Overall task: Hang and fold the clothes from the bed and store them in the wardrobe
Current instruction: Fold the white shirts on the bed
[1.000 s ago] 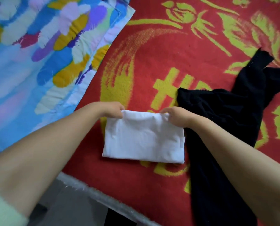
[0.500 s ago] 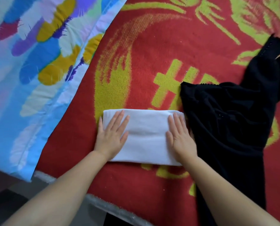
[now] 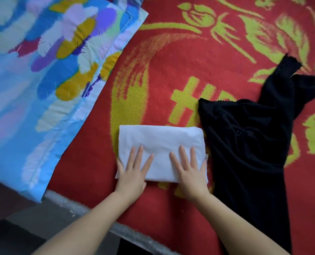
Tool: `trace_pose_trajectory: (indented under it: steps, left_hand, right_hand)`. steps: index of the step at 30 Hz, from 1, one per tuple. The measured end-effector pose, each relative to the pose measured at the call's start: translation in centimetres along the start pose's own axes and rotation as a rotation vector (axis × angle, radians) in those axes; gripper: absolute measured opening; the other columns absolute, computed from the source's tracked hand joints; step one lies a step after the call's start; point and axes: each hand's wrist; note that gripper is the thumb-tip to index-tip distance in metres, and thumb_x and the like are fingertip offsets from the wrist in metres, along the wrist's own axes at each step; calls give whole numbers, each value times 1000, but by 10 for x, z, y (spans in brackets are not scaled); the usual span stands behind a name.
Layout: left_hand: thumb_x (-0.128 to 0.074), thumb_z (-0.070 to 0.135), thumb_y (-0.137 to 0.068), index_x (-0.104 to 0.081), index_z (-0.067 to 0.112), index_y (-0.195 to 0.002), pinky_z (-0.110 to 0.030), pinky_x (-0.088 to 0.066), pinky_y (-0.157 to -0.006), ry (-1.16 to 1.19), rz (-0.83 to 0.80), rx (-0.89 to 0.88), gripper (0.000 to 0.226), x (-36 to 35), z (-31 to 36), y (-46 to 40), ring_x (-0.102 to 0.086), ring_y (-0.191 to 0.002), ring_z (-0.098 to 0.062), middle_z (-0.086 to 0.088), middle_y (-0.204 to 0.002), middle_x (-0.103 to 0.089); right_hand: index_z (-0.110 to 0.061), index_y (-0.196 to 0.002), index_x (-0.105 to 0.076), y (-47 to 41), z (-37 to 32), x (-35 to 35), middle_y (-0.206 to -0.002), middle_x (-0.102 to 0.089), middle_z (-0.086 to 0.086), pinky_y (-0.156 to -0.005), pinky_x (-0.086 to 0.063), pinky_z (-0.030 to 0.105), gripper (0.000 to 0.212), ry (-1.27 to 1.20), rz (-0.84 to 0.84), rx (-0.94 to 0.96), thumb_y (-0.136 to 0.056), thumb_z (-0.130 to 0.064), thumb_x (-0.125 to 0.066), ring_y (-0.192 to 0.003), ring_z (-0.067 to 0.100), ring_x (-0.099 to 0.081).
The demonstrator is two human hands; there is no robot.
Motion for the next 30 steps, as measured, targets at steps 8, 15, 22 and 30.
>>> trace_pose_trajectory:
  steps: [8, 15, 22, 30]
  left_hand:
    - [-28, -3, -94, -6, 37, -152, -54, -31, -107, 207, -260, -45, 74, 43, -17, -26, 7, -148, -24, 0, -161, 5]
    - [-42, 7, -97, -20, 25, -152, -41, -31, -109, 279, -174, -123, 62, 178, -45, 0, -31, -139, -28, -12, -153, -30]
    - [-43, 30, -100, -41, 27, -143, -35, -39, -102, 408, -38, 33, 44, 266, -49, 85, -47, -128, -27, -7, -142, -47]
    - [-56, 18, -90, -43, 25, -139, -37, -47, -88, 379, 53, 242, 51, 245, -35, 277, -55, -115, -31, -13, -126, -56]
  right_hand:
    - [-41, -148, -18, -19, 5, 55, -157, -10, -7, -88, -43, 46, 69, -189, -186, -6, -92, -4, -32, -145, 33, -4]
    - [-31, -147, -28, -8, -4, 183, -134, -44, 2, -65, -37, 32, 86, 64, -176, 115, -74, -1, -62, -107, 25, -53]
    - [-34, -148, -27, 51, -23, 279, -139, -43, -1, -76, -46, 32, 85, 139, -18, 282, -73, -9, -60, -121, 20, -52]
    - [-23, -151, -27, 161, -116, 289, -149, -38, 8, -102, -36, 30, 70, 277, -51, 626, -88, -2, -48, -132, 24, -43]
Point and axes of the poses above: each hand's wrist, its own y-axis away from the middle knuckle, its own x-axis out of the back of the hand, z = x × y
